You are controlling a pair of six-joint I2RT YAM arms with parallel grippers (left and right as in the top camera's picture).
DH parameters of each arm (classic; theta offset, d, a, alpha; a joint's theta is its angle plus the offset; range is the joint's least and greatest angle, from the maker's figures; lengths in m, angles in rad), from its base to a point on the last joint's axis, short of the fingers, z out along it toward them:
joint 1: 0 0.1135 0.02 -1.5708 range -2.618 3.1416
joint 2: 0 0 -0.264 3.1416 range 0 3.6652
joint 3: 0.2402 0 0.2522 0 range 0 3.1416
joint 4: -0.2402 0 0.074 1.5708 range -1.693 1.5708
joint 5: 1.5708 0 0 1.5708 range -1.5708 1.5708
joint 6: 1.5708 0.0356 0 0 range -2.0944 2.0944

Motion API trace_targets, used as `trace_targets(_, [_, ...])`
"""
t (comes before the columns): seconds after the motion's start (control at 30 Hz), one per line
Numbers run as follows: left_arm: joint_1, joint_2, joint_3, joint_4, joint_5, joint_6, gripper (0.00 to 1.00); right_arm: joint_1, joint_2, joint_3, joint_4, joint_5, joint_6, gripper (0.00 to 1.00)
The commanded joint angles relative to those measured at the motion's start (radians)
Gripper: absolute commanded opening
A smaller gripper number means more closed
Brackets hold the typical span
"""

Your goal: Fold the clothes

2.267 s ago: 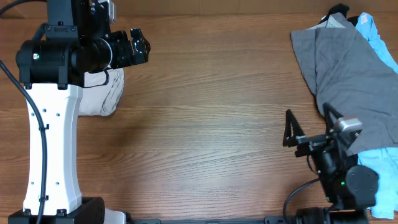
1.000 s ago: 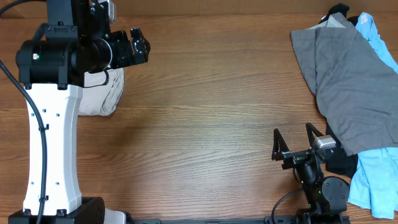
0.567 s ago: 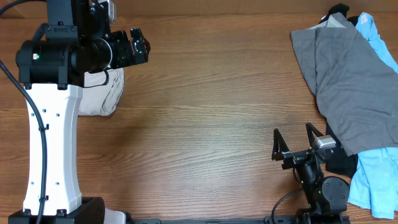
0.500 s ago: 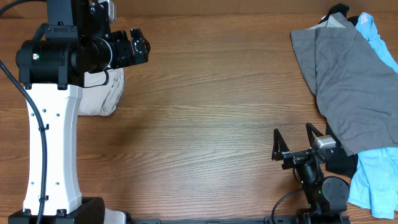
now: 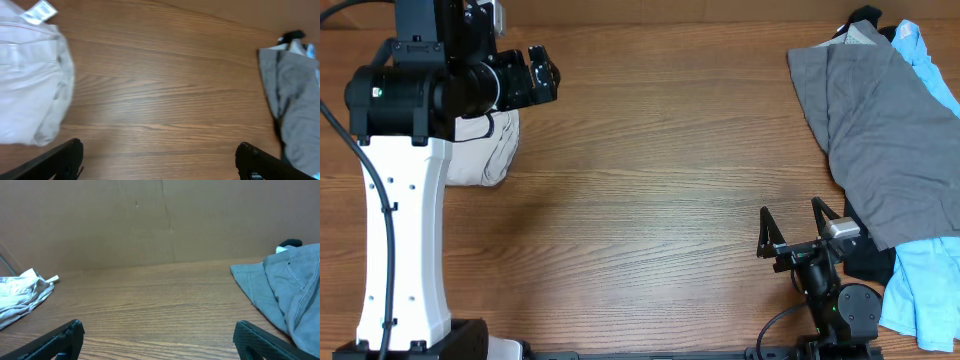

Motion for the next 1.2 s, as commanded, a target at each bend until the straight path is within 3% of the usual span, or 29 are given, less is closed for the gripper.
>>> trace_targets(0.0, [0.000, -0.132, 0.010, -0.022, -0.149, 0.030, 1.00, -0.002, -0.012, -0.010, 0.003, 0.007, 0.000, 1.00])
trace_targets(0.13, [0.001, -0.268, -0.006, -0.003, -0.207, 0.031, 1.00, -0.002, -0.012, -0.010, 0.003, 0.007, 0.000, 1.00])
trace_targets(0.2, [0.001, -0.359, -0.089, 0.098, -0.210, 0.048, 1.00, -0.002, -0.012, -0.010, 0.003, 0.007, 0.000, 1.00])
trace_targets(0.3, [0.001, -0.539, -0.345, 0.348, -0.151, 0.127, 1.00, -0.002, -0.012, -0.010, 0.003, 0.007, 0.000, 1.00])
trace_targets(0.47, [0.001, -0.774, -0.709, 0.607, -0.027, 0.256, 1.00, -0.002, -0.012, -0.010, 0.003, 0.006, 0.000, 1.00])
trace_targets(0.73, [0.001, -1.229, -1.409, 0.998, 0.040, 0.261, 1.00, -0.002, -0.012, -0.010, 0.003, 0.007, 0.000, 1.00])
trace_targets(0.97, [0.001, -1.410, -1.722, 1.151, 0.050, 0.262, 1.00, -0.002, -0.012, -0.010, 0.003, 0.007, 0.000, 1.00])
trace_targets(1.17, [0.001, -1.492, -1.834, 1.182, 0.049, 0.254, 1.00, -0.002, -0.012, -0.010, 0.003, 0.007, 0.000, 1.00])
